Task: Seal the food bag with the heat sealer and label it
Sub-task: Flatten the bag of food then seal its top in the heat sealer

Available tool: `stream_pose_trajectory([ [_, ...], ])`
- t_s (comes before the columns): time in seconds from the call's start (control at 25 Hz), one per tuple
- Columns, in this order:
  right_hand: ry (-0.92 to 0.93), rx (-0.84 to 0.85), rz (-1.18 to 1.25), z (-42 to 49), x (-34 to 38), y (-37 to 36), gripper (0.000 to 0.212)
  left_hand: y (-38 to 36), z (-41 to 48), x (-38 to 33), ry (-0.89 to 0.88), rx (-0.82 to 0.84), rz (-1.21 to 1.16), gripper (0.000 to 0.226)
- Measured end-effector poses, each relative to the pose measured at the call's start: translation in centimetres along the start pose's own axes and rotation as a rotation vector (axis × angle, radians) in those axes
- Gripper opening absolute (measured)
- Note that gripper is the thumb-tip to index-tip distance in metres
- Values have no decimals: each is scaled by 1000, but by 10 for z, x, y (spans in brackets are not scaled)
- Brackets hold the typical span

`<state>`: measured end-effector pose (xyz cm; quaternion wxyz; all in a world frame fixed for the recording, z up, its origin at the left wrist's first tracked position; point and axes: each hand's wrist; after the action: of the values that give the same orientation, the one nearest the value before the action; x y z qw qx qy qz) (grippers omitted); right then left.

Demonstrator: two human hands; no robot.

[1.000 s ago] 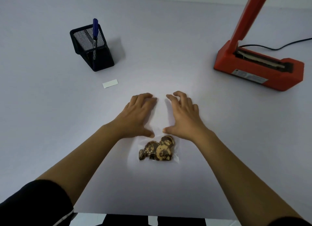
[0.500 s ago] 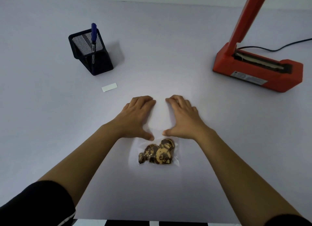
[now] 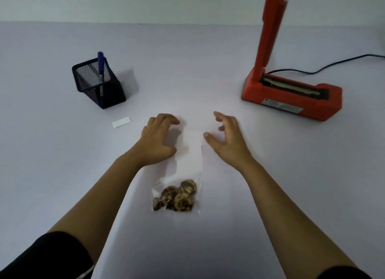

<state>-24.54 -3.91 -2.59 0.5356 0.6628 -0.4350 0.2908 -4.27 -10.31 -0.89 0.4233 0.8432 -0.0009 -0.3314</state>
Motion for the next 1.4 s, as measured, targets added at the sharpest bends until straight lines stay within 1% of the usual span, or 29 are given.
stream_pose_trajectory([
  [0.08,44,-333,23,-3,-6,29,43,-2,12,-28,-64,-83,-102,78],
  [0.16,53,-632,11,-7,-15,65,33,-10,32,-62,-92,-83,-159,78],
  [0.24,35,-886,7,-9,-28,101,33,-19,57,-96,-69,-77,-260,77],
  [0.28,5,-964,16,-9,-37,120,38,-22,71,-114,-46,-76,-328,76],
  [0.32,-51,-981,27,-9,-44,137,47,-26,85,-129,-20,-78,-391,75],
  [0.36,-133,-934,34,-8,-52,152,57,-28,98,-143,13,-81,-447,75],
  [0.44,-285,-733,57,-6,-70,173,73,-33,119,-164,77,-105,-539,77],
  [0.48,-300,-639,64,-6,-78,178,76,-36,126,-172,94,-119,-569,78],
  [0.52,-270,-578,60,-6,-84,181,75,-38,129,-178,99,-127,-600,78],
  [0.56,-230,-546,53,-8,-88,182,74,-40,131,-181,82,-129,-629,75],
  [0.6,-210,-536,59,-11,-91,183,74,-42,131,-185,67,-137,-649,66],
  [0.64,-211,-540,83,-16,-92,183,74,-43,131,-188,61,-145,-660,59],
  [0.68,-229,-551,115,-20,-91,182,74,-44,131,-190,56,-150,-675,57],
  [0.76,-245,-562,168,-34,-89,174,74,-43,130,-188,46,-152,-697,62],
  [0.92,-281,-594,230,-69,-82,150,74,-47,118,-181,66,-88,-646,80],
  [1.08,-326,-613,242,-100,-74,126,75,-52,103,-170,57,-43,-583,79],
  [1.2,-340,-602,179,-108,-75,116,78,-53,96,-166,37,-10,-465,79],
  [1.28,-240,-680,52,-111,-72,113,75,-49,89,-163,10,-23,-397,81],
  [1.36,-79,-814,-62,-112,-65,104,59,-42,76,-152,14,-112,-353,77],
  [1.4,-22,-844,-72,-112,-59,96,48,-38,67,-143,29,-189,-312,74],
])
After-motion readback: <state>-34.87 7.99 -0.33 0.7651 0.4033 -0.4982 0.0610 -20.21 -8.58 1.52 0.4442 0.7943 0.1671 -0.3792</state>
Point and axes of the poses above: each hand's wrist, its own z-axis towards the middle knuckle, its own y-axis out of the back of the hand, x = y × z, and after that the axes turned 7 degrees about x, right-handed
